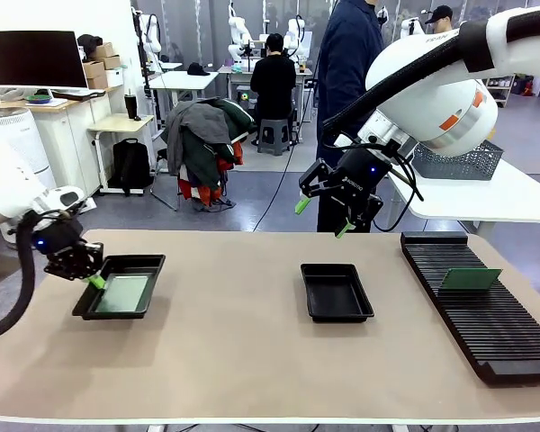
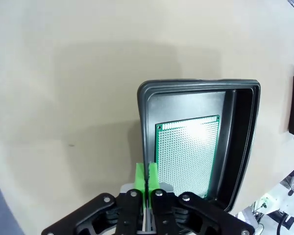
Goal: Inspect and transfer BCBs to ESD trays.
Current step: Pick up the ESD tray and place it on the left side of the table.
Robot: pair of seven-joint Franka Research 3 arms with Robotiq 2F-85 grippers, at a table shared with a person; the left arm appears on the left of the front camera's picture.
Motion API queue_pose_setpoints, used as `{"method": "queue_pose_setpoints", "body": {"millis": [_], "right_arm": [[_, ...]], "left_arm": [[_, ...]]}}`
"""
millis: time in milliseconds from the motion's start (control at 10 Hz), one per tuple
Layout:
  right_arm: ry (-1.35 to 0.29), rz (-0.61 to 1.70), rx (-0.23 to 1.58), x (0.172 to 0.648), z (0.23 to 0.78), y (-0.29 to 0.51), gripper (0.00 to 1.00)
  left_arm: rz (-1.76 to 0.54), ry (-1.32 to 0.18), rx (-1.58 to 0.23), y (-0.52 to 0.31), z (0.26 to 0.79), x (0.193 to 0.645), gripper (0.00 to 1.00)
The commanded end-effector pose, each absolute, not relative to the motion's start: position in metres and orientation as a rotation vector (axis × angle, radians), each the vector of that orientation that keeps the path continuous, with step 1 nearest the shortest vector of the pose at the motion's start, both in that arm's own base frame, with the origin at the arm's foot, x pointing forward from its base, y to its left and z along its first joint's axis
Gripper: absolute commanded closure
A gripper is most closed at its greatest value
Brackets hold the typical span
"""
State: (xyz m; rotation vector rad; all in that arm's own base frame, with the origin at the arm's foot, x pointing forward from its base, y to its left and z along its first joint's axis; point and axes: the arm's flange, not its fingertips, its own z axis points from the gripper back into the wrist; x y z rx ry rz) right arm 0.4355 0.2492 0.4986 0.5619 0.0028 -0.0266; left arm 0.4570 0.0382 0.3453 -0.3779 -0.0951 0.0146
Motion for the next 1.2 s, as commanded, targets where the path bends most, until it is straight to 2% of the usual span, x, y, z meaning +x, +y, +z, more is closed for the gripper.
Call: {"method": "queue_pose_setpoints", "body": {"millis": [0, 500, 1100], "right_arm": [[0.004, -0.037, 0.549, 0.438, 0.499, 0.252, 0.0], [0.004, -0.037, 0.549, 0.438, 0.499, 0.252, 0.0], [0.004, -0.037, 0.549, 0.438, 0.499, 0.252, 0.0]], "left_arm": [[0.008, -0.088, -0.366, 0.059, 0.345, 0.449, 0.97], [0.037, -0.122, -0.338, 0.101, 0.329, 0.455, 0.97], [0.034, -0.129, -0.313, 0.099, 0.316, 0.462, 0.97]]}}
